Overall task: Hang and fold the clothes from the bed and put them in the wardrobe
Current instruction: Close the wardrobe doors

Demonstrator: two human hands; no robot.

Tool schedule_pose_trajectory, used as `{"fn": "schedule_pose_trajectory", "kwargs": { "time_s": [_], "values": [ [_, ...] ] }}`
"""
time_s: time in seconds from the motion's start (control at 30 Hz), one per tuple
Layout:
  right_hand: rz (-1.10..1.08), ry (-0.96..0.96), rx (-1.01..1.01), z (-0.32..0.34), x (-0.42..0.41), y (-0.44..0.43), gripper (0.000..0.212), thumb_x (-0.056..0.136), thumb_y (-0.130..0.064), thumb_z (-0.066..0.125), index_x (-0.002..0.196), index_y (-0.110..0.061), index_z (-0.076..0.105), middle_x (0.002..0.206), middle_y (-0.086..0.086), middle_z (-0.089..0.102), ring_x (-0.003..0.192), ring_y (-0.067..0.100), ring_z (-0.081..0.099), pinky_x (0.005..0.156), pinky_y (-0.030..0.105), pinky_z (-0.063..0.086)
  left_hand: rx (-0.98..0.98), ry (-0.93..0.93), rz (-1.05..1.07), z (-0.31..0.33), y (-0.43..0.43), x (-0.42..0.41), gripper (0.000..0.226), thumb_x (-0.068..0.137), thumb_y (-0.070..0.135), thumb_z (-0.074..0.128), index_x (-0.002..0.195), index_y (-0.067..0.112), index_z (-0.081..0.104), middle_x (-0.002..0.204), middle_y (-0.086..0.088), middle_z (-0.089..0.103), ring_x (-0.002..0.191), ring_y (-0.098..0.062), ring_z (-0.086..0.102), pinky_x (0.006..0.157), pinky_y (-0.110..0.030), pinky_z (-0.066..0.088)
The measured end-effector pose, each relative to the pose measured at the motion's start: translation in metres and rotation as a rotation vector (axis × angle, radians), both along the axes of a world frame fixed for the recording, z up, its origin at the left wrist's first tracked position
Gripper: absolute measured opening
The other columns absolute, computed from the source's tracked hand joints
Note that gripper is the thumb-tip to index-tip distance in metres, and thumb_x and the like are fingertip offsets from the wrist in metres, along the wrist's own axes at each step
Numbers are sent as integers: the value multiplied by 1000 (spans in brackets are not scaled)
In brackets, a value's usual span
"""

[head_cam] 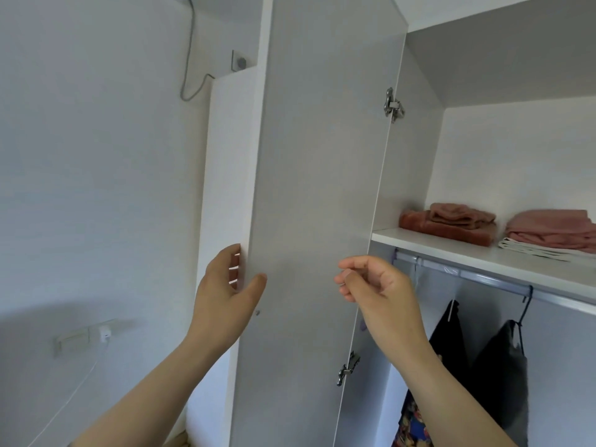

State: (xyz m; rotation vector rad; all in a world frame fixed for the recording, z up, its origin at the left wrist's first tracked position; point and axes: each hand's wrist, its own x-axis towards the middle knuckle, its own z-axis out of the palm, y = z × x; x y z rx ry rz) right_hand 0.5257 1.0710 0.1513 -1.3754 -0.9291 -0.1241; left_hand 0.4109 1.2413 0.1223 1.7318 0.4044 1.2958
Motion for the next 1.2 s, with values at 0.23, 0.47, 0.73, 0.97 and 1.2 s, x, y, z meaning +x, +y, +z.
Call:
{"fn": "schedule_pose_trajectory", "kwargs": {
  "time_s": [0.23, 0.47, 0.73, 0.97, 1.2],
  "values": [
    [-25, 5, 6, -3, 3, -30, 23, 91, 1, 57, 89, -17, 70, 74, -2, 72, 64, 4, 65, 62, 18, 54, 33, 0, 34, 5, -21, -5, 24, 86, 19, 67, 102, 34, 59, 97, 15, 64, 82, 10, 59, 61, 0, 42],
    [-72, -20, 33, -1, 8, -73, 20, 90, 1, 57, 92, -14, 70, 78, 1, 73, 66, 9, 66, 66, 23, 55, 110, -23, -38, 3, -69, 3, 13, 88, 20, 67, 95, 30, 63, 84, 5, 64, 69, -2, 61, 47, -7, 43],
    [-141, -46, 35, -2, 29, -132, 23, 92, 1, 56, 95, -17, 70, 82, 2, 73, 69, 11, 68, 65, 18, 54, 201, 13, -145, 6, -124, 31, 15, 85, 24, 70, 88, 34, 59, 78, 12, 62, 75, -5, 62, 55, -10, 48],
    [-244, -33, 46, -4, 50, -177, 24, 92, 0, 57, 92, -19, 71, 80, 0, 73, 71, 9, 68, 66, 15, 53, 215, 38, -290, 14, -168, 69, 31, 82, 27, 75, 107, 40, 61, 107, 20, 65, 97, 5, 62, 72, -7, 52],
    [-392, -37, 90, 4, 71, -232, 22, 92, -1, 58, 92, -19, 71, 79, 0, 74, 69, 9, 67, 66, 16, 54, 367, 8, -436, 7, -213, 138, 51, 81, 42, 74, 127, 41, 50, 137, 33, 43, 124, 10, 44, 97, -17, 46]
  ]
}}
